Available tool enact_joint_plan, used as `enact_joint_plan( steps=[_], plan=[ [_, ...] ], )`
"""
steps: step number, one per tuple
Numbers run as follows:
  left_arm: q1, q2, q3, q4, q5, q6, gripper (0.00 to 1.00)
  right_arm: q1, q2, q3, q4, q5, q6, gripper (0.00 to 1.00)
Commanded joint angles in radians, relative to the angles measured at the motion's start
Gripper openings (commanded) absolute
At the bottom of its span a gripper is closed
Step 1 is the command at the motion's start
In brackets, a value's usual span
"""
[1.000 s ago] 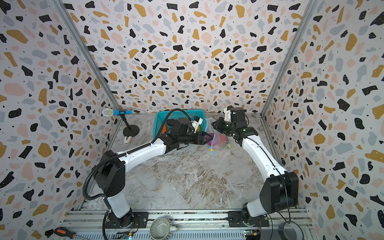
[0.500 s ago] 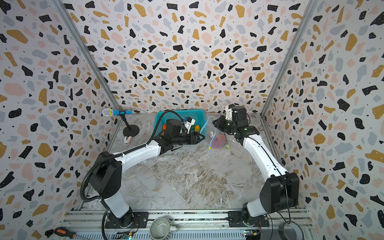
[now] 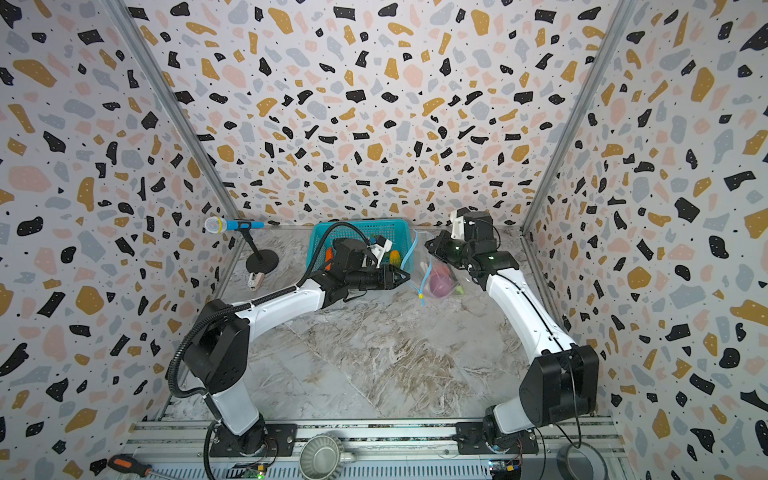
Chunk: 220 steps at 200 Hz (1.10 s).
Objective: Place the food in the zip-top bag and seal the zipper
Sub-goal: 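Raise the open left gripper out of the bag mouth, then move the left gripper over the teal basket above the black round vegetable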
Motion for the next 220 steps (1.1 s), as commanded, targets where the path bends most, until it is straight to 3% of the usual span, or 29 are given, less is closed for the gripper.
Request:
enact_joint_plan(
  steps=[1, 46, 117, 187, 220],
  plan=[
    [0.042, -0.039, 0.089, -0.183, -0.156, 0.120, 0.52, -0.004, -0.043, -0.022, -0.001, 0.013, -0.020, 0.00],
    [0.115, 0.094, 0.326, -0.468, -0.427, 0.222, 0.71, 0.000, -0.056, -0.080, 0.034, 0.013, -0.022, 0.00],
    [0.237, 0.350, 0.631, -0.592, -0.615, 0.285, 0.86, 0.025, -0.024, -0.112, 0.070, 0.007, -0.048, 0.00],
    [0.304, 0.562, 0.883, -0.624, -0.668, 0.314, 0.91, 0.034, 0.039, -0.064, 0.049, 0.000, -0.086, 0.00],
    [0.322, 0.629, 0.956, -0.624, -0.643, 0.306, 0.91, 0.033, 0.059, -0.046, 0.045, 0.000, -0.088, 0.00]
  ],
)
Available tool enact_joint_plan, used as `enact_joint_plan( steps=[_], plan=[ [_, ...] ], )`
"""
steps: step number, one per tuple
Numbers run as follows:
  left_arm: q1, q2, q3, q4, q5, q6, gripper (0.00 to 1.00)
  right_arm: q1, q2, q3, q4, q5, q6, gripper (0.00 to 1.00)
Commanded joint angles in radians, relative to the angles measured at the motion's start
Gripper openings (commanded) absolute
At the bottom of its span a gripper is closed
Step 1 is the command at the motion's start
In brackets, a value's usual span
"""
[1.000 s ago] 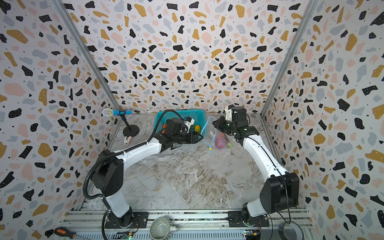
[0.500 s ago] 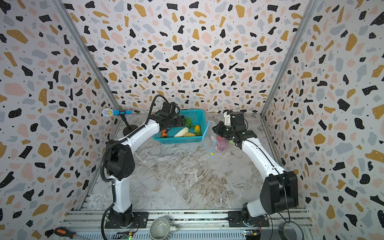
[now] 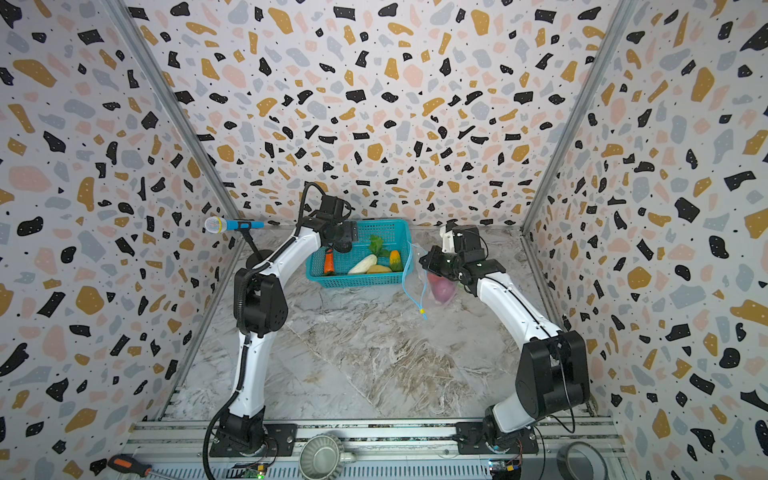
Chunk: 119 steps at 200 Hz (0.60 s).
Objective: Place the food in the zip-top bag and seal the zipper
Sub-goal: 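Move the left gripper over the teal basket above the black round vegetable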
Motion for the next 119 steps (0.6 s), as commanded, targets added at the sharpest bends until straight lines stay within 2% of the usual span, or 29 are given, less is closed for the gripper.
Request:
enact_joint_plan(
  steps=[1, 39, 119],
  plan=[
    [0.011, 0.041, 0.054, -0.019, -0.001, 0.013, 0.91, 0.002, 0.004, 0.061, -0.009, 0.000, -0.020, 0.00],
    [0.012, 0.085, 0.089, 0.003, 0.008, -0.011, 0.91, 0.002, 0.023, 0.074, -0.012, -0.003, -0.020, 0.00],
    [0.021, 0.100, 0.015, 0.085, -0.026, -0.047, 0.86, 0.000, 0.048, 0.085, -0.020, -0.003, -0.019, 0.00]
  ],
)
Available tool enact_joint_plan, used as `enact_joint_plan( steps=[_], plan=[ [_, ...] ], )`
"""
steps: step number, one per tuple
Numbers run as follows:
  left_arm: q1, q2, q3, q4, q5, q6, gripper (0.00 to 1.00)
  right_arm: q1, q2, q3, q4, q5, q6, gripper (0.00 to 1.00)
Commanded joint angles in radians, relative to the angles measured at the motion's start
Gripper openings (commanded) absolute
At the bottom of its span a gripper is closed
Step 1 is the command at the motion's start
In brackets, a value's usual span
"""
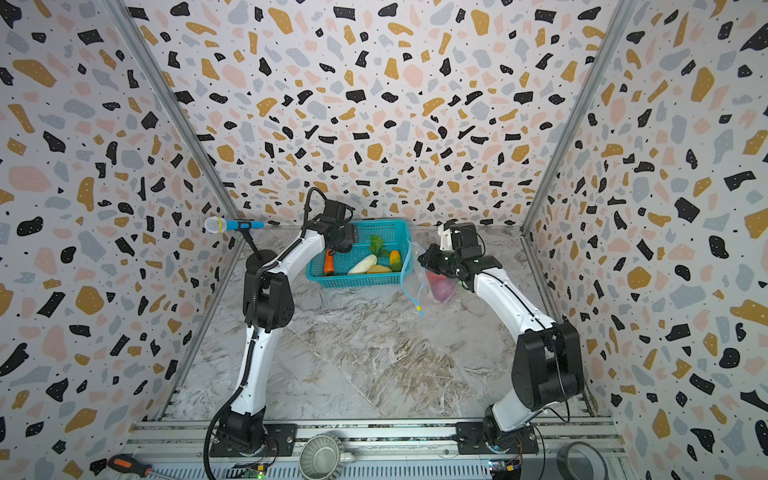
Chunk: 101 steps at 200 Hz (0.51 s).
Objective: Place the food in the zip-top bag and seal the zipper
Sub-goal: 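Move the left gripper over the teal basket above the black round vegetable, then lower the left gripper and grasp the black round vegetable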
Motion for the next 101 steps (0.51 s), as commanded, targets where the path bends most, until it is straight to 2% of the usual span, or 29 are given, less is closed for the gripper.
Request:
enact_joint_plan(
  steps=[1, 17, 101],
  plan=[
    [0.010, 0.010, -0.016, 0.043, -0.019, -0.019, 0.86, 0.000, -0.004, 0.046, -0.018, -0.003, -0.014, 0.00],
    [0.011, 0.016, -0.020, 0.047, -0.015, -0.022, 0.83, -0.001, -0.001, 0.046, -0.019, -0.003, -0.014, 0.00],
    [0.016, 0.026, -0.070, 0.085, -0.036, -0.025, 0.80, 0.000, 0.019, 0.049, -0.016, -0.010, -0.011, 0.00]
  ],
)
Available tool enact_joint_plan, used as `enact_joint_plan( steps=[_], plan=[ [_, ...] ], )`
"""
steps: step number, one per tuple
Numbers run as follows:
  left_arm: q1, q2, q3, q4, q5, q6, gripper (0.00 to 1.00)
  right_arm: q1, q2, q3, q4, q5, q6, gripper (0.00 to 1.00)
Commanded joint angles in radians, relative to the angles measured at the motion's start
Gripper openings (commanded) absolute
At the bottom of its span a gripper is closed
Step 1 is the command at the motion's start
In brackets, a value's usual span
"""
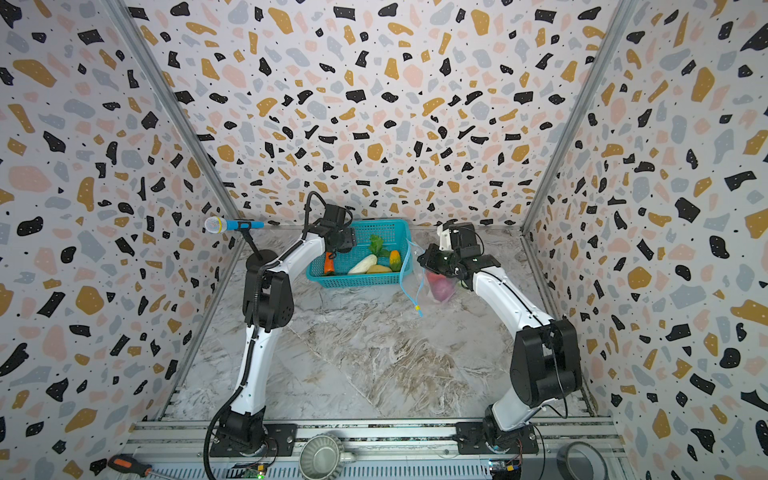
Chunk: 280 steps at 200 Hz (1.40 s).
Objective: Place the food in the zip-top bag and seal the zipper
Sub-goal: 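Lower the left gripper and grasp the black round vegetable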
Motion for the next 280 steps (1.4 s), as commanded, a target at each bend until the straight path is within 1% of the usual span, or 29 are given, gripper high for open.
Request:
enact_joint_plan(
  steps=[1, 25, 38, 63, 174, 204, 232, 280],
  plan=[
    [0.009, 0.022, -0.013, 0.042, -0.021, -0.004, 0.80, 0.000, 0.000, 0.042, -0.015, -0.006, -0.011, 0.00],
    [0.014, 0.034, -0.007, 0.050, -0.023, -0.005, 0.79, 0.000, 0.002, 0.042, -0.015, -0.006, -0.011, 0.00],
    [0.015, 0.044, 0.001, 0.054, -0.016, -0.007, 0.76, 0.000, 0.005, 0.043, -0.014, -0.006, -0.009, 0.00],
    [0.022, 0.059, 0.013, 0.062, -0.014, -0.010, 0.74, 0.000, 0.009, 0.048, -0.021, -0.006, -0.011, 0.00],
    [0.026, 0.104, 0.062, 0.084, 0.002, 0.004, 0.74, 0.000, 0.007, 0.050, -0.027, -0.003, -0.012, 0.00],
    [0.026, 0.098, 0.061, 0.084, -0.003, 0.011, 0.67, 0.000, 0.008, 0.050, -0.030, -0.002, -0.012, 0.00],
    [0.026, 0.080, 0.054, 0.079, 0.000, 0.015, 0.63, 0.000, 0.012, 0.054, -0.029, -0.001, -0.012, 0.00],
    [0.025, 0.027, 0.007, 0.071, 0.117, 0.006, 0.61, 0.000, 0.015, 0.062, -0.031, 0.000, -0.013, 0.00]
  ],
)
